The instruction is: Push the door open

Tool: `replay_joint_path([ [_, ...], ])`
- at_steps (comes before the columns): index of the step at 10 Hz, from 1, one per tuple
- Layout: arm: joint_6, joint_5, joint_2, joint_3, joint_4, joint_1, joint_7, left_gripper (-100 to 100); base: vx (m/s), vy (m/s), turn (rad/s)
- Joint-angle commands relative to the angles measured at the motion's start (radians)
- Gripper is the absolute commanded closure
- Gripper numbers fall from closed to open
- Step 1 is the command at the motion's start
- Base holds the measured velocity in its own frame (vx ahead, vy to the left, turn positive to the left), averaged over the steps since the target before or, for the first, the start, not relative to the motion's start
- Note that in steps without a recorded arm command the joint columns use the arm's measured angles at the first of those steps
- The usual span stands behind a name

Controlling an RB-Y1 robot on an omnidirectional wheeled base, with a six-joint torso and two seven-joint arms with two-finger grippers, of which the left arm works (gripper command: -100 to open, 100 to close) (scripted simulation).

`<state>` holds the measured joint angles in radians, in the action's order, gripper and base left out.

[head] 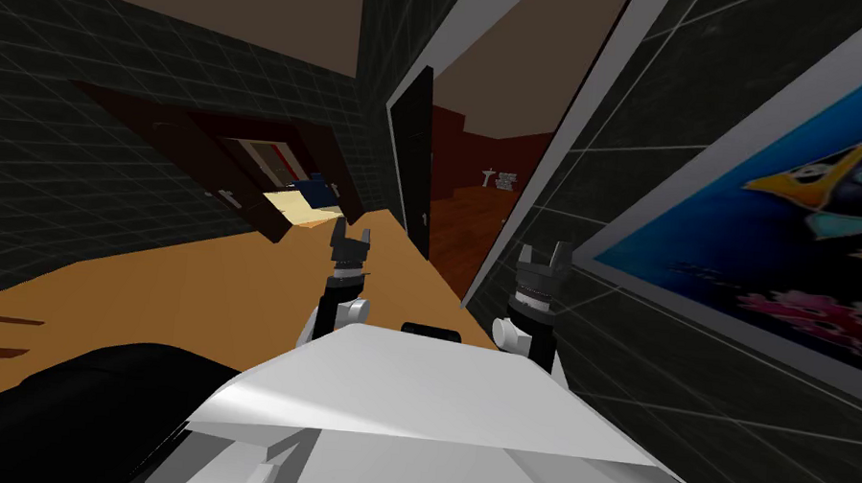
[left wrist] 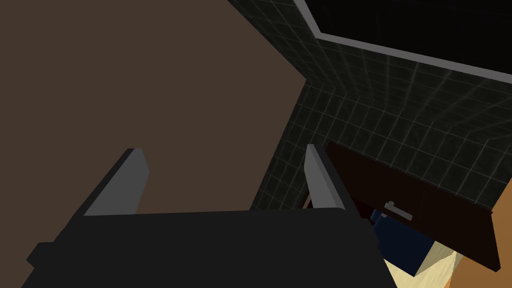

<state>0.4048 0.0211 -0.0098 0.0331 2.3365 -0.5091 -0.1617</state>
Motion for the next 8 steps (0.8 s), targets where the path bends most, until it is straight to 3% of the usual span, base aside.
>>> replay_joint_path([
  [1, 0.009, 0.006, 0.010, 0.000, -0.030, 0.011, -0.004, -100, 0.055, 0.031, -0.061],
  [8, 0.051, 0.037, 0.047, -0.001, -0.175, 0.066, -0.025, -100, 0.113, 0.062, -0.071],
])
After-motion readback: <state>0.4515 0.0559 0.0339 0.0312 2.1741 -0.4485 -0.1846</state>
